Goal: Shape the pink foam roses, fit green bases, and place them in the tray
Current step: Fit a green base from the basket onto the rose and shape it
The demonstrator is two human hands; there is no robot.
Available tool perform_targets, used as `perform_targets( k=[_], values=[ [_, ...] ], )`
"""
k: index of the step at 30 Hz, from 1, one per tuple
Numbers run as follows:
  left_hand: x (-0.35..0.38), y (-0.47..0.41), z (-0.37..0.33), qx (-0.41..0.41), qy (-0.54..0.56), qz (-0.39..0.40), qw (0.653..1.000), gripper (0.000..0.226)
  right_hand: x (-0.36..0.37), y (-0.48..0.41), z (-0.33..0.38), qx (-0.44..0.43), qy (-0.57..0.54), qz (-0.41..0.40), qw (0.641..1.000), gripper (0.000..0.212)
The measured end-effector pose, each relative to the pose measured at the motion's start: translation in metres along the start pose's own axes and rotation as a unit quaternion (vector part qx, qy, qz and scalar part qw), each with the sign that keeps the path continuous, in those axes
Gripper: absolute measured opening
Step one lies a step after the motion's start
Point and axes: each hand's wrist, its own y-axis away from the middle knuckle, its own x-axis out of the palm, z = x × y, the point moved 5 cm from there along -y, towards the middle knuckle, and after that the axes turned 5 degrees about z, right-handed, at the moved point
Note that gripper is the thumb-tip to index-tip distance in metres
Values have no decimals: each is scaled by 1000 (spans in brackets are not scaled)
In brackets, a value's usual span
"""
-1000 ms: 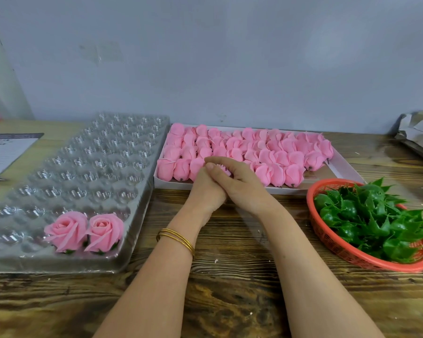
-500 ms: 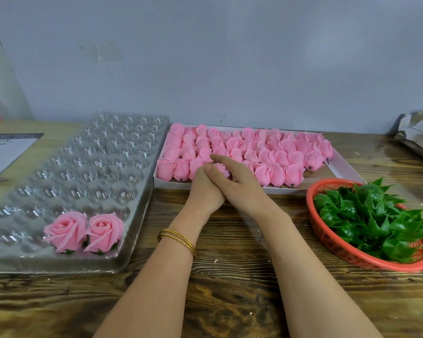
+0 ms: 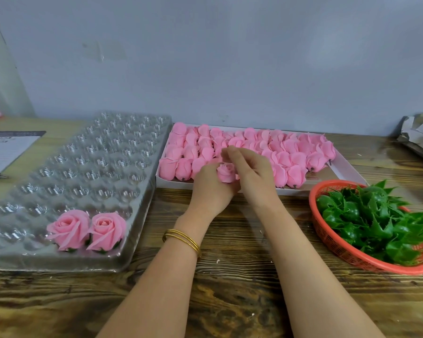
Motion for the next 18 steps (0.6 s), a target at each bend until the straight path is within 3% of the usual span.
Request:
perform_targets(
  k=[3, 7, 18],
  values=[
    [0, 1, -2, 15, -15, -2, 1000, 10, -3, -2, -2, 0, 19, -34, 999, 29],
    [0, 1, -2, 33, -78, -22, 996, 14, 2, -2, -5, -20, 56, -32, 998, 32],
    [-2, 1, 1, 54, -100, -46, 992, 15, 11, -2, -10, -87, 122, -29, 988, 37]
  ],
)
